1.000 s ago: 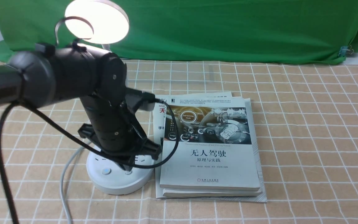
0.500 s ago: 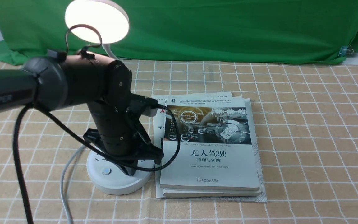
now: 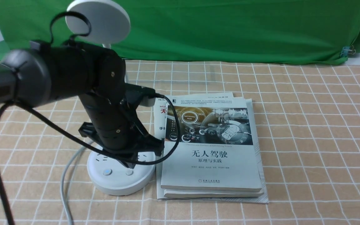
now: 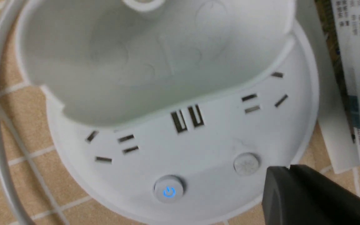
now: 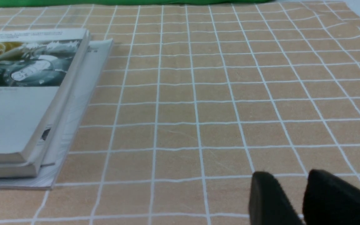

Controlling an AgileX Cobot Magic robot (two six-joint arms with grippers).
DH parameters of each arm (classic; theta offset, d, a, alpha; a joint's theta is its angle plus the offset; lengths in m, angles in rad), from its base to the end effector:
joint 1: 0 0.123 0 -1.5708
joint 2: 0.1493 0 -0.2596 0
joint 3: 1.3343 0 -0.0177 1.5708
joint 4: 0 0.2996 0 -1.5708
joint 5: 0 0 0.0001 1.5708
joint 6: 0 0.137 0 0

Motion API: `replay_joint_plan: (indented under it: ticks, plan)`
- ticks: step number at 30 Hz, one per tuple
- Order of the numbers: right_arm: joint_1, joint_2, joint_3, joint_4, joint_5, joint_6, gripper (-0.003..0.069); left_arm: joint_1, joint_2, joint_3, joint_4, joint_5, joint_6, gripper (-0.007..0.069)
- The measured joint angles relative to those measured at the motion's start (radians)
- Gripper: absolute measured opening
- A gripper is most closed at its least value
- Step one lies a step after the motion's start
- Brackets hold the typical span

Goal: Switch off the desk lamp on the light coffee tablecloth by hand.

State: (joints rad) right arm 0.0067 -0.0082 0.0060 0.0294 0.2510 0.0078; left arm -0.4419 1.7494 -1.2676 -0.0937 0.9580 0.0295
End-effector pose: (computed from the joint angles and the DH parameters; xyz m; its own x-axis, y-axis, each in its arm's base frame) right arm 0.1750 0.0022 0.1818 -0.1612 0.0352 -0.9863 -0.0081 0.9993 0.0370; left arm 0.3541 -0.1792 0.1366 -0.8927 0.3953 -0.2166 0.4198 0.9041 -0.0800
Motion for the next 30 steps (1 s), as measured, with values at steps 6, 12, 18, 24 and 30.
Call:
replay_joint_plan:
  ticks: [6, 12, 18, 24, 30]
  plan:
    - [0.000, 0.000, 0.000, 0.000, 0.000, 0.000, 0.0243, 0.000, -0.148, 0.126, -0.028, -0.045, -0.016, 0.0005]
    - [0.000, 0.000, 0.000, 0.000, 0.000, 0.000, 0.0243, 0.000, -0.490, 0.423, -0.099, -0.285, -0.019, 0.0005]
    - [0.000, 0.000, 0.000, 0.000, 0.000, 0.000, 0.0243, 0.000, -0.897, 0.747, -0.119, -0.564, -0.019, 0.0005]
    - [0.000, 0.000, 0.000, 0.000, 0.000, 0.000, 0.0243, 0.000, -1.184, 0.944, -0.119, -0.744, -0.020, 0.0005]
    - [0.000, 0.000, 0.000, 0.000, 0.000, 0.000, 0.0243, 0.000, -1.339, 1.008, -0.120, -0.779, -0.022, 0.0005]
